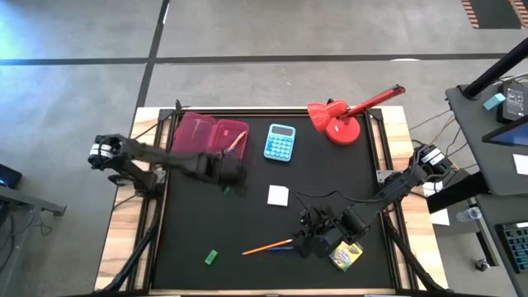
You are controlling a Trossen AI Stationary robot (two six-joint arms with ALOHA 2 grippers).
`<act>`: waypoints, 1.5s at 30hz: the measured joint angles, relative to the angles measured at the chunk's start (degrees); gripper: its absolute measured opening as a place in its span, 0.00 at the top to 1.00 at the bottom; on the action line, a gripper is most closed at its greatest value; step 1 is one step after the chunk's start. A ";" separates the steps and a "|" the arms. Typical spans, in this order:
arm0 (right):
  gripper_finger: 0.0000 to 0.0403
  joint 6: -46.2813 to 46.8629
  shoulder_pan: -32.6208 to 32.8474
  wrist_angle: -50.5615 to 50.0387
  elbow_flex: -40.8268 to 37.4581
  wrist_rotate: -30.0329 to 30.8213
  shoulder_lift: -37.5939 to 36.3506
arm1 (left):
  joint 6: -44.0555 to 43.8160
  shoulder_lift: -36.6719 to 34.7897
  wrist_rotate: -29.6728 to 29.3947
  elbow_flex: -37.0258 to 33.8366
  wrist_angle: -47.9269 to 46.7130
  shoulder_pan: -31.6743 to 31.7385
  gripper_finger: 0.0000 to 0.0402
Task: Pack school essentials
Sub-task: Put the green pen into the pink supply box, then put the green eraser into the pink supply box
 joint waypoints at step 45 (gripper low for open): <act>0.43 -3.00 -5.23 -0.61 0.07 1.35 0.04 | 19.76 -2.37 13.49 -1.32 5.83 14.86 0.61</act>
